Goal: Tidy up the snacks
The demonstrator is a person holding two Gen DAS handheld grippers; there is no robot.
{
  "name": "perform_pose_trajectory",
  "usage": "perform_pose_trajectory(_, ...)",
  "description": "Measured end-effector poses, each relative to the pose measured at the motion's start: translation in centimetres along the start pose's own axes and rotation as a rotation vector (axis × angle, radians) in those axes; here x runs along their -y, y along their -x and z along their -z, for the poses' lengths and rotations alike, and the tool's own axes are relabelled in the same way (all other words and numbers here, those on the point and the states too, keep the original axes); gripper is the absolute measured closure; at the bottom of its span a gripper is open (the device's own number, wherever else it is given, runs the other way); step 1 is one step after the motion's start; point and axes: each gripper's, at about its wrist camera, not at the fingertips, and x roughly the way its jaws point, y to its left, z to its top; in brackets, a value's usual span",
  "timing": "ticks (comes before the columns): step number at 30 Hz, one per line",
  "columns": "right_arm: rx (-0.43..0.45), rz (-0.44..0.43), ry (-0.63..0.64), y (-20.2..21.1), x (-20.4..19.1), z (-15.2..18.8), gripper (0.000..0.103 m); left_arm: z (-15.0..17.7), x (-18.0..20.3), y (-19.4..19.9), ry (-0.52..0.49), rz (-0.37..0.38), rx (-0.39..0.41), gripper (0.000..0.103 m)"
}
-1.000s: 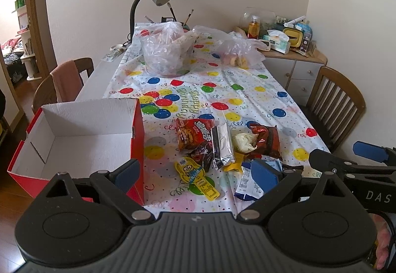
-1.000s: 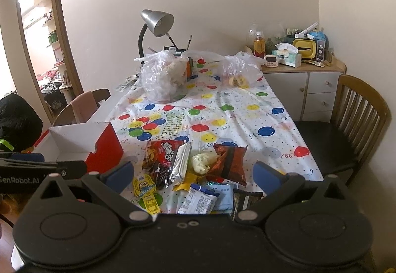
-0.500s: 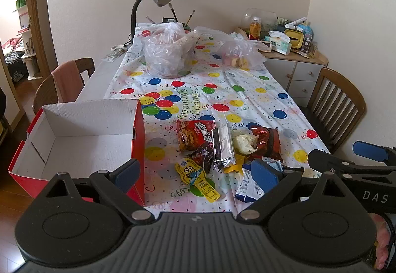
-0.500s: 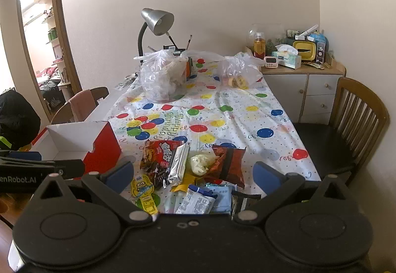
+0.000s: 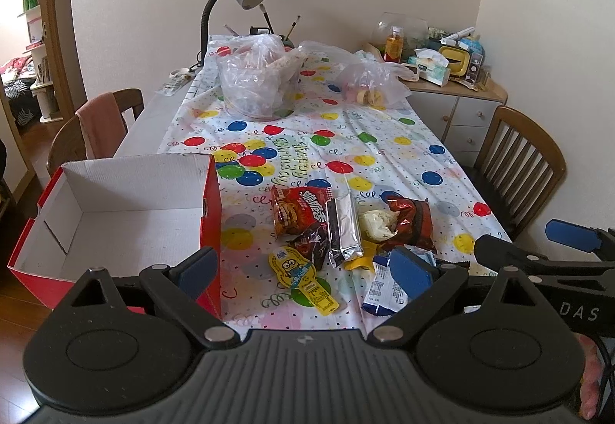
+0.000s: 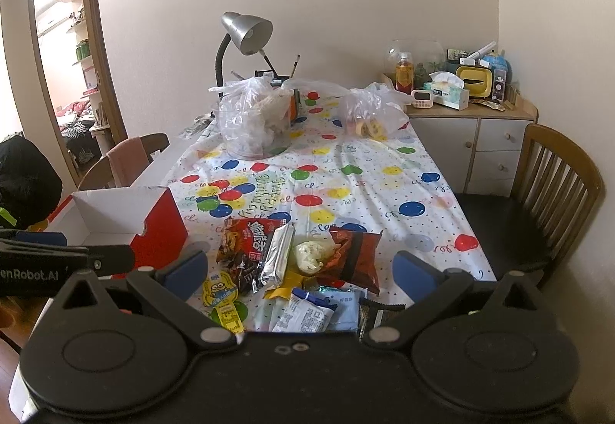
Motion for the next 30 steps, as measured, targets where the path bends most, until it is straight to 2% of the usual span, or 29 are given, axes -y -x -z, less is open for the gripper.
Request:
perform_pose_trajectory(15, -0.002, -0.009, 0.019, -0.5, -0.2, -0.1, 0.000, -0.1, -0.1, -0.5, 0.006, 0.002, -0.009, 0.006)
perform_pose_trajectory(24, -0.056, -0.005, -0.007, -2.3, 0.7, 0.7, 0.001, 0.1, 0.0, -2.8, 0.005, 0.016, -0.063, 0.006)
perform_pose_trajectory(30, -0.114, 0.089, 0.015, -4.2, 1.5, 2.0, 0.002, 0.4, 0.5, -5.5, -0.010, 0.033, -0.138, 0.006)
